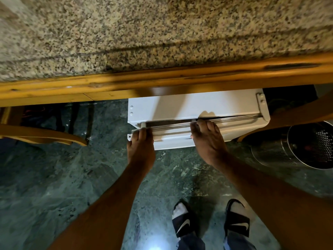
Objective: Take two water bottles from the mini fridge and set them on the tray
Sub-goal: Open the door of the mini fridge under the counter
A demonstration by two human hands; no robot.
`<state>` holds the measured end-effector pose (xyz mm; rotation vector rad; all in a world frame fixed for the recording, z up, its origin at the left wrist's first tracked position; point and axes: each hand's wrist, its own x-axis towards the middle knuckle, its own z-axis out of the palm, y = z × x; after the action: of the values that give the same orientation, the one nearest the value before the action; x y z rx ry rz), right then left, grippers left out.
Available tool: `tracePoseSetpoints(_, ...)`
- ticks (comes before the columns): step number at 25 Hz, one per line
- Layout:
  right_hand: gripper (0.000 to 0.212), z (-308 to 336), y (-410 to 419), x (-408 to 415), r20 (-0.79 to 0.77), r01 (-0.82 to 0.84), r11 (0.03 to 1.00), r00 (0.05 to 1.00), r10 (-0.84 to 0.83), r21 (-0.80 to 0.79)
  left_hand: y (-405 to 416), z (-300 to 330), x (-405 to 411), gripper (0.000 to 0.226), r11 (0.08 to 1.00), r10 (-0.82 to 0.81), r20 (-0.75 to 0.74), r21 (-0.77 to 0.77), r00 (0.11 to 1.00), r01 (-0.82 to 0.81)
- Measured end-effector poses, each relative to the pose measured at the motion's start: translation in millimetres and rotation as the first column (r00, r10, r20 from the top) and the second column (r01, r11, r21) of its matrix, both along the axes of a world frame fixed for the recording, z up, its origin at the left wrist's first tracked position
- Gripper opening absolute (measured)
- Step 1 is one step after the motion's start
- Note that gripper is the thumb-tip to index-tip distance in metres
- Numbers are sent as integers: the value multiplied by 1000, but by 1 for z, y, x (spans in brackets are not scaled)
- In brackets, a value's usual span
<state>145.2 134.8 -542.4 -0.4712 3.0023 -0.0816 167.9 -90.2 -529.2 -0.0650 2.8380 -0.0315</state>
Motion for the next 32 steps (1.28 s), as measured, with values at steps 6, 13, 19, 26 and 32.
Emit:
tracePoseSetpoints(6, 45, -4, 13, 25, -62, -94, 995, 994, 92, -29, 4, -1, 47, 69, 999, 0, 4, -38, 1000, 0)
tracePoseSetpoints(13, 48, -3, 25, 51, -92, -140, 988, 987, 133, -72, 14, 1, 92, 62, 999, -24, -36, -40, 999, 23)
tracePoseSetpoints(19, 50, -10, 48, 79, -25, -194, 972, 981, 192, -134, 23, -5, 145, 62, 994, -106, -25, 3, 994, 106)
tracePoseSetpoints(26, 53, -1, 72, 115, 81, -201, 967, 973, 215, -156, 44, -7, 202, 50, 955, -287, -116, 46, 951, 294)
tracePoseSetpoints(32, 48, 8, 80, 148, 153, -10, 979, 987, 42, -206, 79, 2, 229, 61, 865, -476, -73, 138, 876, 482)
